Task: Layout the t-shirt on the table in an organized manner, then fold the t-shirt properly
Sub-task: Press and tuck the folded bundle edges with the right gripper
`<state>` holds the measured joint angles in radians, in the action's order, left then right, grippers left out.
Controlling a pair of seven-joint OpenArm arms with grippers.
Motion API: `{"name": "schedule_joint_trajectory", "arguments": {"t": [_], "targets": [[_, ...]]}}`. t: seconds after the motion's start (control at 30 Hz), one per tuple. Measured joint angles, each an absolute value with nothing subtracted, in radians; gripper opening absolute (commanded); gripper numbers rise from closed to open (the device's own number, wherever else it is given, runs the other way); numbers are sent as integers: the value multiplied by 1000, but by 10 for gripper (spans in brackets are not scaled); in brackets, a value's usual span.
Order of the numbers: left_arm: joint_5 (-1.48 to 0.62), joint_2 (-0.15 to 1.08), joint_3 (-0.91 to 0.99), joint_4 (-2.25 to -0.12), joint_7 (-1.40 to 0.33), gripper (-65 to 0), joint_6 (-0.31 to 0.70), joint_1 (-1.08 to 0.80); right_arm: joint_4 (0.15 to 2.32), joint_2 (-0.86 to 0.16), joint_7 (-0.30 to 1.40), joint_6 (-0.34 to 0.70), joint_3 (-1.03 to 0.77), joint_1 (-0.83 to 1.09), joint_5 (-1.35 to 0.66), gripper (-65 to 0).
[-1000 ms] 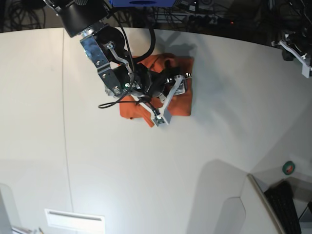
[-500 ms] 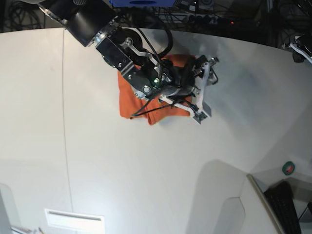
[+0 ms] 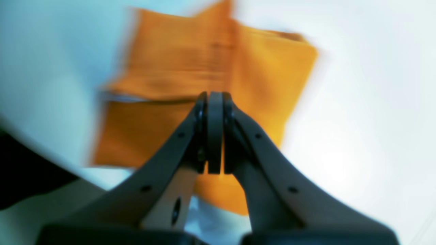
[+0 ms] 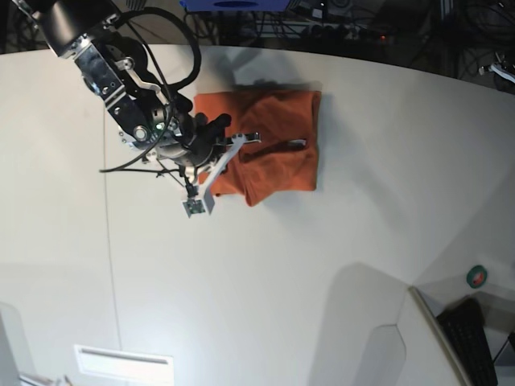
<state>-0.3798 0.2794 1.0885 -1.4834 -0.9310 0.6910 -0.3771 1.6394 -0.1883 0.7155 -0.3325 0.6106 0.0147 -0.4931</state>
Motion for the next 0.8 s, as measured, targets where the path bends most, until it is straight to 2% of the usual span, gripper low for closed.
{"name": "schedule_joint_trajectory", "arguments": {"t": [0.3, 0.8], "targets": [[-374, 275, 1089, -1481, -933, -650, 693, -380, 1496, -134, 669, -323, 616, -43, -500, -650], [-371, 275, 1087, -1481, -932, -650, 693, -382, 1338, 102, 669, -326, 622, -174, -502, -650]]}}
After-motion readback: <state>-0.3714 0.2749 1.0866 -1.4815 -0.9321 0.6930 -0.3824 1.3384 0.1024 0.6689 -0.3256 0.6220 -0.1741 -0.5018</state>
